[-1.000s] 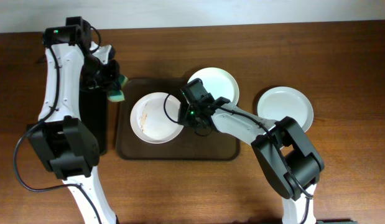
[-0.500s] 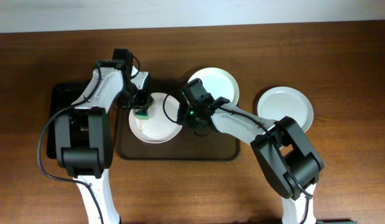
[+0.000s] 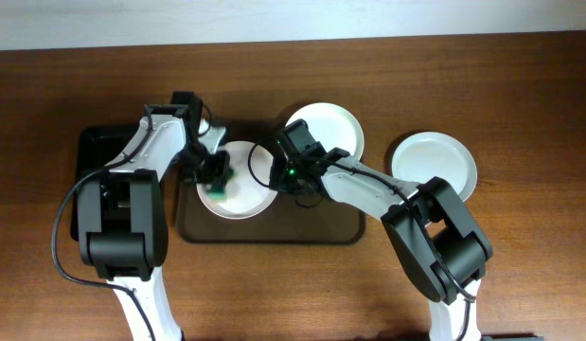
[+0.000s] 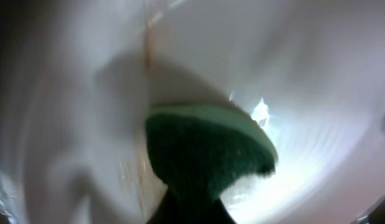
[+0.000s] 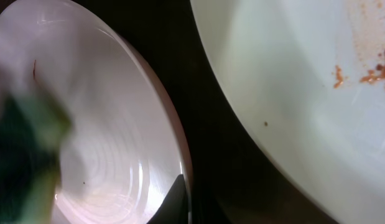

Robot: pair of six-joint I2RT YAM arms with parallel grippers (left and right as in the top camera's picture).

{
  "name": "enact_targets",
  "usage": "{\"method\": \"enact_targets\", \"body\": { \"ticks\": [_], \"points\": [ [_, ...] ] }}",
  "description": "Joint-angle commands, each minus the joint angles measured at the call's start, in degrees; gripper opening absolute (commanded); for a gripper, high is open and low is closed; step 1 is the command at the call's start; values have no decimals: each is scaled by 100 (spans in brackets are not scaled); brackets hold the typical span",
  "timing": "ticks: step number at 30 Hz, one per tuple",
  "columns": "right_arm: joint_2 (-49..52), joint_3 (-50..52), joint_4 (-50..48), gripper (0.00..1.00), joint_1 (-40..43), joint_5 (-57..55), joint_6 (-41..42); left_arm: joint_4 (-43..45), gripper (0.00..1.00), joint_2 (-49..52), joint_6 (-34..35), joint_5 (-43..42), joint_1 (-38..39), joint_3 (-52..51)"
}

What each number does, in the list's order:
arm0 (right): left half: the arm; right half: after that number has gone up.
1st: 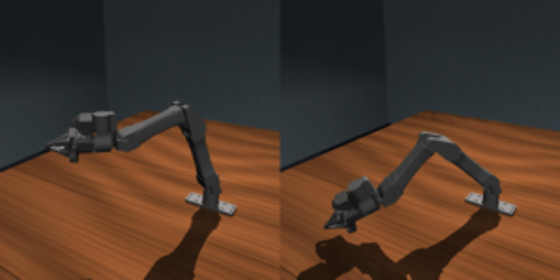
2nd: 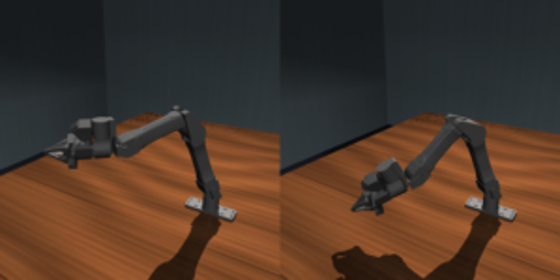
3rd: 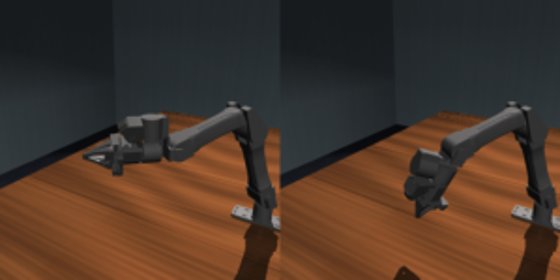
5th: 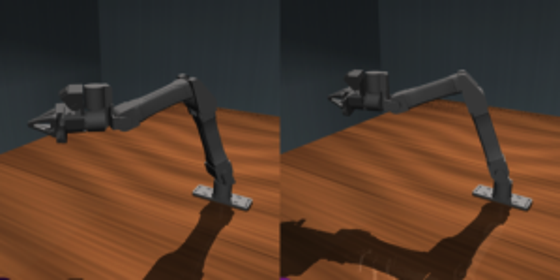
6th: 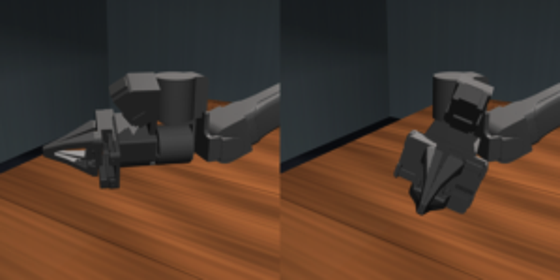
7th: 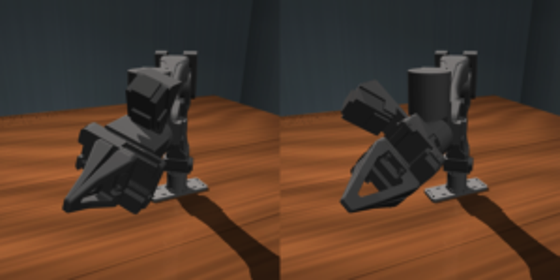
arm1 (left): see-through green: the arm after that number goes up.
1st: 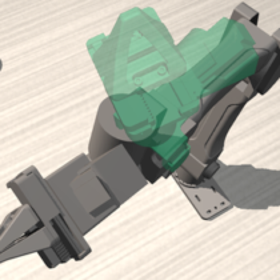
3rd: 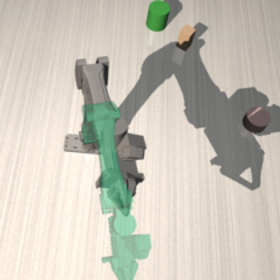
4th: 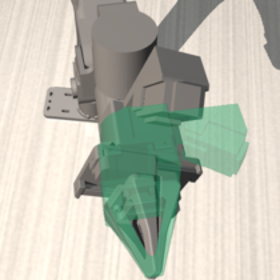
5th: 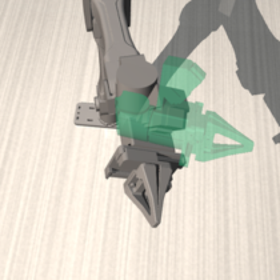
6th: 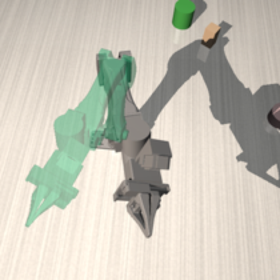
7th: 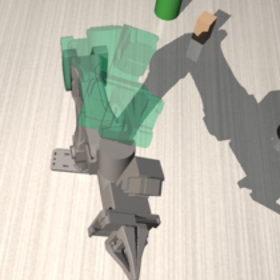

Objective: Clean dirty plates on tray and stack at the side
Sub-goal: 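Scrub the plate surface with the sponge, left gripper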

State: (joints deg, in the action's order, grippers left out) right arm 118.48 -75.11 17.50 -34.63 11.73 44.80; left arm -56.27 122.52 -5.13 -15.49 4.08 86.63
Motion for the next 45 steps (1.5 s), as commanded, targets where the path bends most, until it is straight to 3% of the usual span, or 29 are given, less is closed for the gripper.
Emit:
{"method": "enact_targets", "body": {
  "ticks": [1, 3, 6, 10, 13, 15, 18, 23, 29, 37, 41, 43, 45],
  "points": [
    [85, -70, 0, 4, 17, 28, -37, 1032, 1, 354, 284, 804, -4, -352],
    [85, -70, 0, 4, 22, 11, -37, 1349, 1, 354, 437, 1550, -4, -535],
    [85, -70, -22, 4, 22, 9, -35, 1095, 1, 354, 1325, 2282, -4, -713],
    [85, -70, -22, 4, 22, 9, -37, 343, 1, 354, 2361, 2275, -4, -925],
    [85, -70, -22, 4, 22, 9, -37, 369, 1, 354, 2352, 1779, 122, -1300],
    [85, -70, -22, 4, 22, 11, -37, 636, 1, 354, 1956, 1705, 323, -1530],
    [85, -70, -24, 4, 22, 9, -37, 1635, 1, 354, 1025, 1508, 708, -1869],
    [85, -70, -22, 4, 22, -9, -37, 3469, 1, 354, 1025, 1939, 879, -2568],
    [85, -70, -24, 4, 22, -33, -37, 2774, 0, 275, 1172, 1939, 872, -2645],
    [85, -70, -26, 4, 22, -33, -35, 1895, 0, -551, 1169, 1996, 872, -2649],
    [85, -70, -28, 4, 22, -33, -37, 2437, 0, -549, 1309, 2660, 872, -3062],
    [85, -70, -42, 4, 22, -33, -35, 3112, 0, -549, 1762, 3012, 874, -3414],
    [85, -70, -39, 4, 22, -33, -35, 3849, 0, -549, 1794, 3036, 874, -3738]
  ]
}}
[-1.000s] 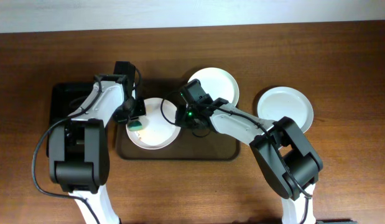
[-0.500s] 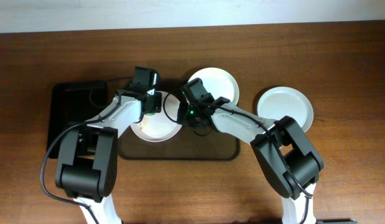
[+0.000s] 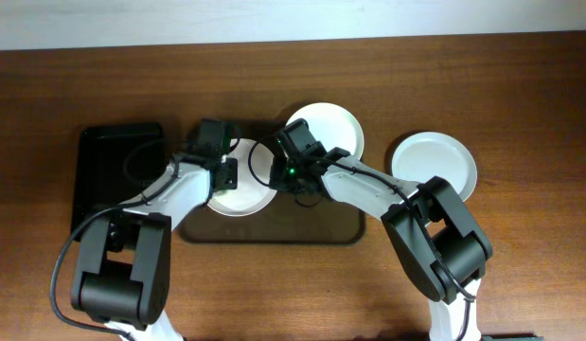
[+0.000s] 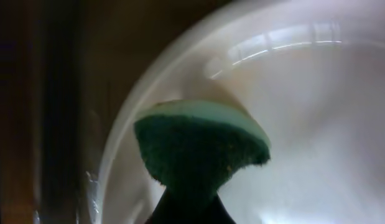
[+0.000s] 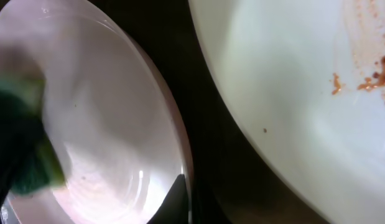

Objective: Clean dirty plates on tray and stack at the side
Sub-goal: 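Scrub the plate surface with the sponge, left gripper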

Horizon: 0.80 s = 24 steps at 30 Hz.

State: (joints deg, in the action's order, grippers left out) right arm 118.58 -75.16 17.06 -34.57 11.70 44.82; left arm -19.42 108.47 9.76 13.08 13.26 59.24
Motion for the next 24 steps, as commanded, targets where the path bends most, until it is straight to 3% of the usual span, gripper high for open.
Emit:
{"method": "enact_targets", "body": {
  "ticks": [1, 4, 7, 8, 16, 19, 24],
  "points": [
    [74, -66, 4, 4, 15, -31, -39, 544, 0, 857, 304, 179, -46, -1123],
    [74, -66, 4, 4, 15, -31, -37, 1366, 0, 857, 199, 254, -44, -1185],
    [74, -66, 4, 4, 15, -31, -39, 1867, 0, 855, -426, 157, 4, -1182],
    [74, -66, 4, 4, 15, -31, -37, 1941, 0, 850, -1038, -70, 52, -1128],
    [74, -66, 4, 4, 15, -31, -39, 1287, 0, 170, -1998, -1606, 177, -1060],
    [74, -66, 4, 4, 15, -28, -39, 946, 0, -385, -1991, -1672, 122, -1060],
    [74, -66, 4, 4, 15, -28, -39, 1510, 0, -343, -1473, -1322, -267, -1060]
  ]
}}
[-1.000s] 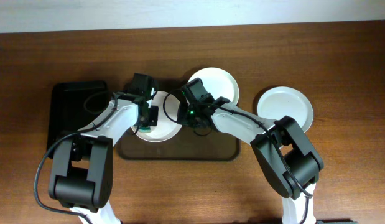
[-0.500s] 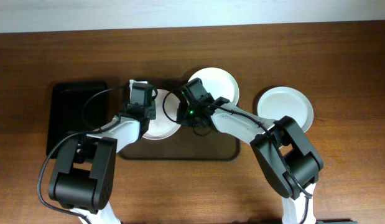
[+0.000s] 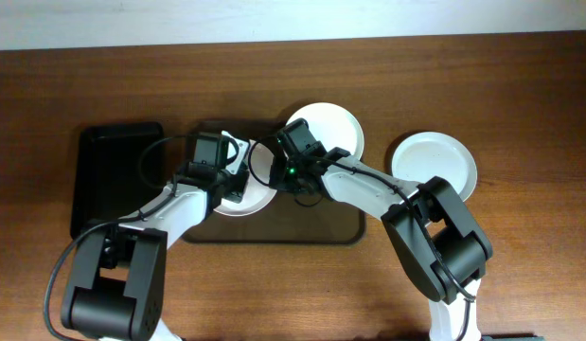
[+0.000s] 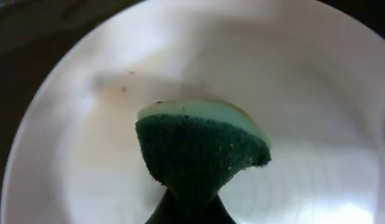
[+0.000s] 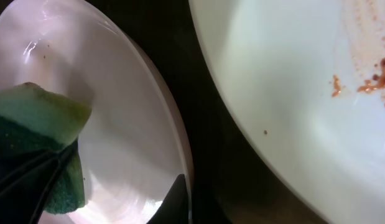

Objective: Clean dirty plates on tray and stack at the side
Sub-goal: 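Scrub the plate surface with the sponge, left gripper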

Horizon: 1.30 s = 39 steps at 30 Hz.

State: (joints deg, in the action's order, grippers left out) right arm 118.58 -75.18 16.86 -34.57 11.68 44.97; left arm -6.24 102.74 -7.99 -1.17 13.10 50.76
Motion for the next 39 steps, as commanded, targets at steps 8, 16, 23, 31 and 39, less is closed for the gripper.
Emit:
{"method": "enact_targets", "body": {
  "ticks": [8, 16, 23, 31, 39],
  "points": [
    [74, -63, 26, 4, 15, -24, -55, -9, 0, 535, 1488, 702, -761, -212],
    [74, -63, 26, 4, 15, -24, -55, -1611, 0, 529, 535, -1003, -758, -212],
    [74, -63, 28, 4, 15, -26, -55, -203, 0, 535, -72, -2328, -758, -212],
    [74, -63, 24, 4, 15, -26, -55, 922, 0, 649, 243, -452, -761, -212],
    [74, -63, 24, 4, 15, -4, -55, -1217, 0, 649, 1040, 203, -765, -129]
  ]
}}
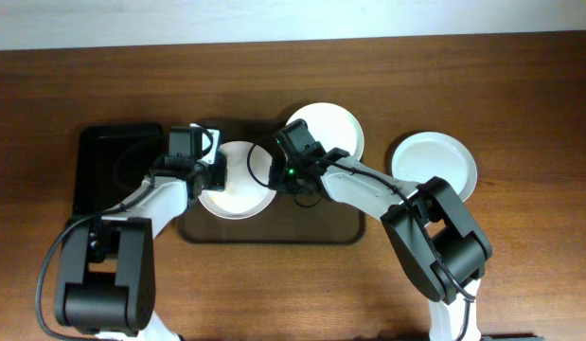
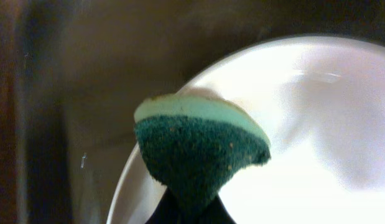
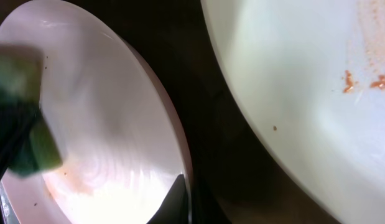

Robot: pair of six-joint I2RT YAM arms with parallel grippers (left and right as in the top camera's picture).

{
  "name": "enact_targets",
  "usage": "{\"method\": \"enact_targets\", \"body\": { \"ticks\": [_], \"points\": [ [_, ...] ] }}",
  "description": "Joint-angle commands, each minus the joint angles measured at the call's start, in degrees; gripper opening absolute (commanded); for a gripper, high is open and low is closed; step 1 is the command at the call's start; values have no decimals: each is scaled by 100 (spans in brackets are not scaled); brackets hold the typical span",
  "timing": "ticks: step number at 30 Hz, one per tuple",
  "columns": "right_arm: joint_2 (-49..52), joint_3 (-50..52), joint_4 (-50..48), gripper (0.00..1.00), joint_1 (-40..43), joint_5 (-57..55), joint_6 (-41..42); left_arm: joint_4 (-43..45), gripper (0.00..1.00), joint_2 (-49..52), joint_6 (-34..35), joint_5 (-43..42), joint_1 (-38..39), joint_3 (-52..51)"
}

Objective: Clean dirty plates on tray and stack at the side
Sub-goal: 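Scrub the plate surface with the sponge, left gripper, then lift the sponge back over the black bin with the left gripper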

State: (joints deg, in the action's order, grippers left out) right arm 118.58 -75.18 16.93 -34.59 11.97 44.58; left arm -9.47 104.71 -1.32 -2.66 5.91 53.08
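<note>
A white plate [image 1: 238, 189] lies on the brown tray [image 1: 274, 232] at its left. My left gripper [image 1: 213, 176] is shut on a green sponge [image 2: 201, 152] at the plate's left rim. My right gripper [image 1: 278, 178] is shut on the same plate's right rim [image 3: 180, 168]. A second white plate [image 1: 326, 128] with red-brown stains [image 3: 372, 78] sits at the tray's back right. A clean white plate [image 1: 433, 163] rests on the table to the right of the tray.
A black rectangular tray [image 1: 113, 175] lies on the wooden table [image 1: 520, 95] at the left, beside the brown tray. Both arms meet over the brown tray's left half.
My left gripper has moved with the sponge from the plate's middle to its left rim. My right gripper keeps hold of the plate's right rim.
The sponge was pressed on the plate's inside near its left. Then it sat at the plate's upper left rim, then over the middle, and now at the left rim. My right gripper has held the plate's right edge all along.
</note>
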Motion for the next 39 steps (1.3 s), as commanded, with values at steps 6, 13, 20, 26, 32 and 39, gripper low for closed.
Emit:
{"method": "enact_targets", "body": {
  "ticks": [6, 13, 20, 26, 32, 39],
  "points": [
    [74, -63, 22, 4, 17, -11, -15, -2509, 0, 452, 363, -1390, -37, 389],
    [74, -63, 20, 4, 17, -11, -15, -1357, 0, 721, -48, -1895, -35, 426],
    [74, -63, 22, 4, 17, -11, -15, -1370, 0, 1255, -109, -1585, -35, 1419],
    [74, -63, 33, 4, 17, -11, -15, -1803, 0, 1274, -109, -192, -61, 1775],
    [74, -63, 33, 4, 17, 11, -15, -3132, 0, 1272, -85, -140, -278, 1775],
    [74, -63, 31, 4, 17, 33, -15, -3609, 0, 1272, -535, -1816, -87, 1773]
  ]
}}
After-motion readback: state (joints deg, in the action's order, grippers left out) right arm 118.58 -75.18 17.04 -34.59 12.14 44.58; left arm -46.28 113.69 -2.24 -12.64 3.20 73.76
